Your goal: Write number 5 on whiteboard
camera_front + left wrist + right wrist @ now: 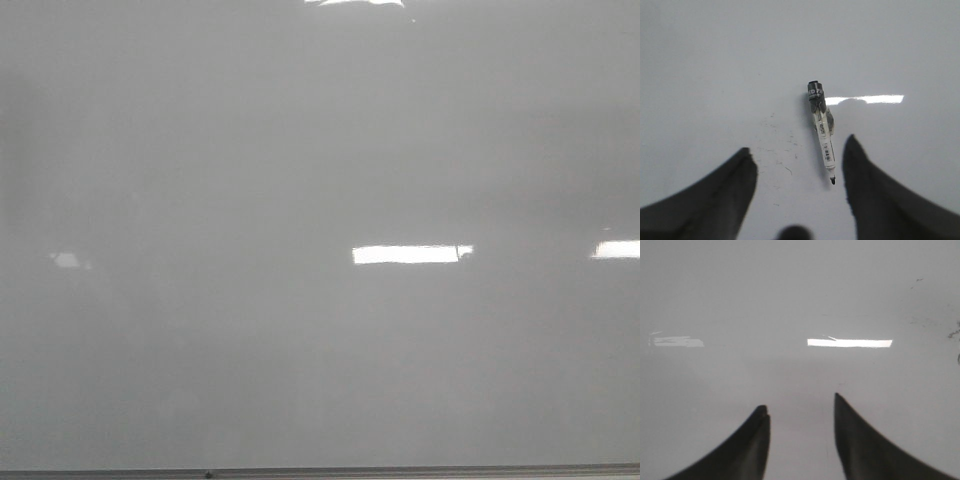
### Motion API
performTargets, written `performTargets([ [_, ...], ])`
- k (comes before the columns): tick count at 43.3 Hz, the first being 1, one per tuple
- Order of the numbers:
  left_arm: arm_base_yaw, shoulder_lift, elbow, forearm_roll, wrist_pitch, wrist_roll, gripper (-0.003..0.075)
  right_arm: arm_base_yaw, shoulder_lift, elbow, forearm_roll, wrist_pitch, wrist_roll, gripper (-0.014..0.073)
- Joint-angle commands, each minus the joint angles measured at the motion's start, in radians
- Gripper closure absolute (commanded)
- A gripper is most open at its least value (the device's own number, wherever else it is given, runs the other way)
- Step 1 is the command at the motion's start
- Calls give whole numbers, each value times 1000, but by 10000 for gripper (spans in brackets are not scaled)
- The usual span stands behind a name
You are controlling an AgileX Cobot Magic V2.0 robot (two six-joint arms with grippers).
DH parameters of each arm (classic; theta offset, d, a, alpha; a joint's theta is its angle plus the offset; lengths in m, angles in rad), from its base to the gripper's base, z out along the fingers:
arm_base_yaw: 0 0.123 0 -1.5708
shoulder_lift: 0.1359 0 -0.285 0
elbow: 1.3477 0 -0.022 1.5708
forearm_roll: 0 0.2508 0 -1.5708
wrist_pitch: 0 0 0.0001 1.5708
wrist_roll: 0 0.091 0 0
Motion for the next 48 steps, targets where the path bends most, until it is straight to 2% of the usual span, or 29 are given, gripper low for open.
performTargets([
  [1,1,13,-31,-3,-84,-8,109,-4,15,-34,-6,-88,2,29],
  [4,1,15,-27,-3,-102,-8,99,-4,15,-33,-6,-88,2,-15],
  [10,-1,65,-38,-16,-99,-8,103,-4,15,-33,-6,-88,2,-17],
  [21,-5,400,-151,-118,-60,-8,103,-4,15,-33,-6,-94,2,-17],
  [28,-52,631,-240,-142,-66,-8,103,-4,15,-33,-6,-94,2,-17],
  [35,-109,806,-296,-156,-198,-8,103,-4,15,-33,-6,-94,2,-17],
  [48,-110,977,-319,-205,-414,-8,103,-4,15,-33,-6,-94,2,-17],
])
